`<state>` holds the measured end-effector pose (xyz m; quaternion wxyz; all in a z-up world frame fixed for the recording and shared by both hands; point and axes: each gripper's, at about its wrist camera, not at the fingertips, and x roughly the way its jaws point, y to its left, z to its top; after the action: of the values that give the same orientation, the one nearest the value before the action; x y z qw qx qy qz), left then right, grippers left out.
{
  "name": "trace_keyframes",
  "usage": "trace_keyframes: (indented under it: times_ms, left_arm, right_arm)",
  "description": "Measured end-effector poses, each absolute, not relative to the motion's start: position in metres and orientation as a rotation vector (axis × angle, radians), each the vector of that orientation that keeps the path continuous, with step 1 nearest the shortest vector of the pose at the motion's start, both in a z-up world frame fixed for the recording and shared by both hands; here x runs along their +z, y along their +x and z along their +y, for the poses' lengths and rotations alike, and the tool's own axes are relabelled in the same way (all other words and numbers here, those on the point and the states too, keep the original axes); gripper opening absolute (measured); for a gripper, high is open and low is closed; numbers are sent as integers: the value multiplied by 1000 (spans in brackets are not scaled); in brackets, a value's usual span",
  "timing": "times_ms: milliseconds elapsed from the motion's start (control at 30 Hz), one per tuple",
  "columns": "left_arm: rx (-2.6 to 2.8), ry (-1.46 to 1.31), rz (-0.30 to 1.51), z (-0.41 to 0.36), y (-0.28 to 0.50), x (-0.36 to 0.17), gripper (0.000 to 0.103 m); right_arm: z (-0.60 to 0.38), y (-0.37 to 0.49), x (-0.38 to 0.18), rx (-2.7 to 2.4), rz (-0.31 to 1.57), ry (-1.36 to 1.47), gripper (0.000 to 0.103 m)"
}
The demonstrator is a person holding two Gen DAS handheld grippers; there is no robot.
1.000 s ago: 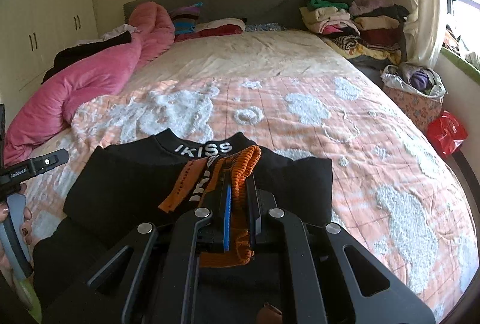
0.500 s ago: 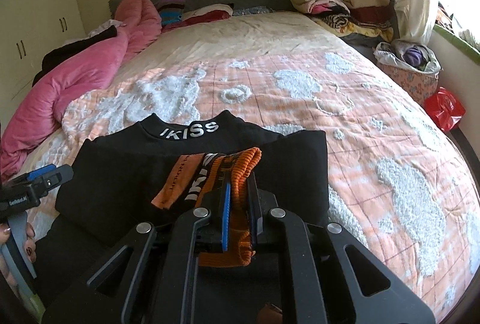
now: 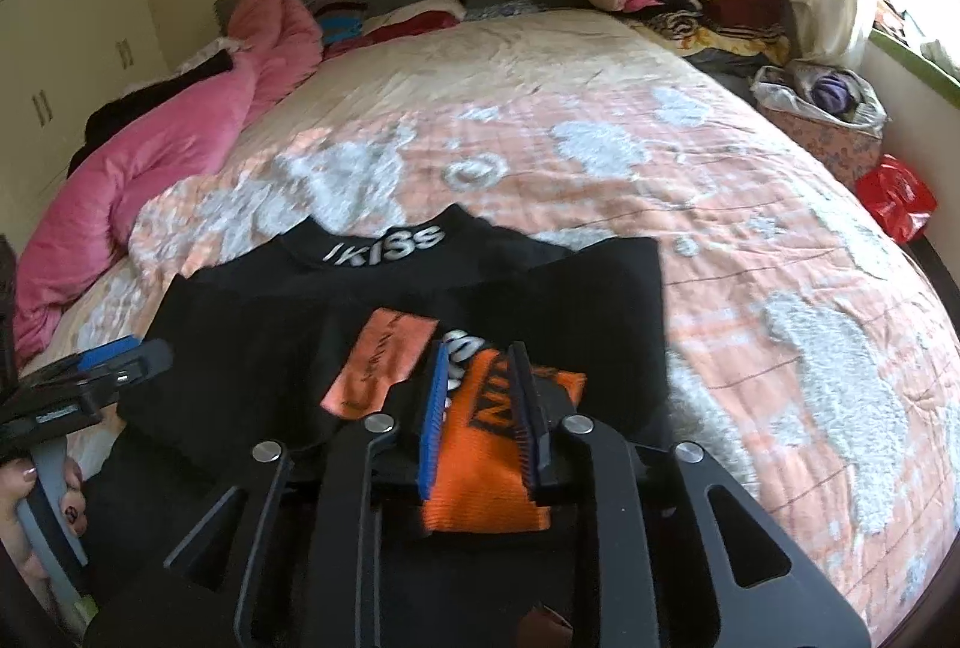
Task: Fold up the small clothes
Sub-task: 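Lay the orange cuff flat on the sweatshirt body and open the right tool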
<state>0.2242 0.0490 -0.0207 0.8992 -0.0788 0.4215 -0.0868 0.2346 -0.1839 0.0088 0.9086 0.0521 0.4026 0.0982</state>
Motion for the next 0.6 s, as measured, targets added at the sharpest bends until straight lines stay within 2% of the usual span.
trace_keyframes:
  times_ms: [67,200,333,600]
  left_arm:
    - [-192,-145,907,46,225,-27,57]
    - [-146,-87,948,49,225,-40,57]
    - [-170,-177,970,64,224,-47,57]
    - [-190,-212,973,68,223,-47,57]
  right_arm:
    - [-170,235,5,235,848,83,22]
    - [-142,236,1,298,876,38,23]
    - [-116,238,0,357,887,-8,34]
    - [-126,253,-31,278,1017,-9,34]
